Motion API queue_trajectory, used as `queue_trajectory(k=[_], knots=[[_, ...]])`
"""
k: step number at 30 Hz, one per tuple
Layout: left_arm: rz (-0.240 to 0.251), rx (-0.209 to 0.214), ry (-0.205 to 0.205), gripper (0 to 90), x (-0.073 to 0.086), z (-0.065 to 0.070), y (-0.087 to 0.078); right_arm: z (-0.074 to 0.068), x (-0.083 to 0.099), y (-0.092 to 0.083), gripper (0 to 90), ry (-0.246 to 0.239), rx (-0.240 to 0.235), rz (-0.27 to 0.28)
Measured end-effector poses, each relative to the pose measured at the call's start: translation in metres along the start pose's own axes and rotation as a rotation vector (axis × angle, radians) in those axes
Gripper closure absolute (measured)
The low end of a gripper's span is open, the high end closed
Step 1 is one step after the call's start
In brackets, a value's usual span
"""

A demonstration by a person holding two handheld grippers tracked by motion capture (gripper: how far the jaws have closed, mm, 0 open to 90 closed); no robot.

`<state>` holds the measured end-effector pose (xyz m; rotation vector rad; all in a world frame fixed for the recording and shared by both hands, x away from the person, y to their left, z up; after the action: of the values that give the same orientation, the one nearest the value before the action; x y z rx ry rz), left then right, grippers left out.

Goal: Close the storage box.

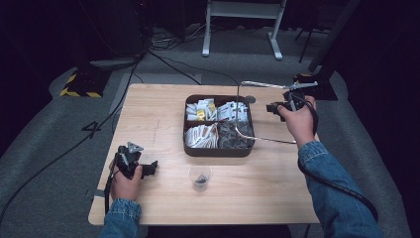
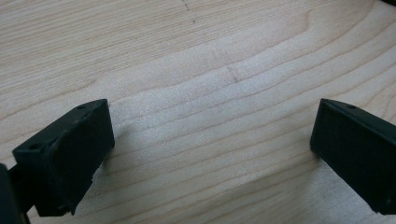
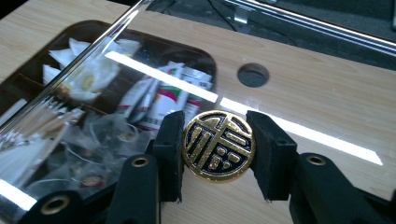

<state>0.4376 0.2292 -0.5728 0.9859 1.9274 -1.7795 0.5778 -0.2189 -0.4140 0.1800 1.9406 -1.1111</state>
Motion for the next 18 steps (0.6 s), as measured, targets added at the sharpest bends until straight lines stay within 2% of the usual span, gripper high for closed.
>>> queue_trajectory(k=[4, 18], knots=[[0.001, -0.002, 0.003, 0.1, 0.000, 0.000, 0.000, -0.018, -0.008, 0.010, 58.7, -0.013, -0.024, -0.001], [-0.001, 0.002, 0.003, 0.0, 0.000, 0.000, 0.000, -0.063, -0.029, 0.041, 58.7, -0.046, -0.068, -0.007]])
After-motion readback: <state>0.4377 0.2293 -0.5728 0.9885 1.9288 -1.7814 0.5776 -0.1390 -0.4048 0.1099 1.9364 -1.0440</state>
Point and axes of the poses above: each handheld gripper's, and its own axes: y roughly forward along the jaws, x roughly out of its underside, z roughly to its right, the point moved 9 cm from there along y, roughly forward along the jaws, and after that the axes turned 14 degrees about -x, right-handed, at the moved point
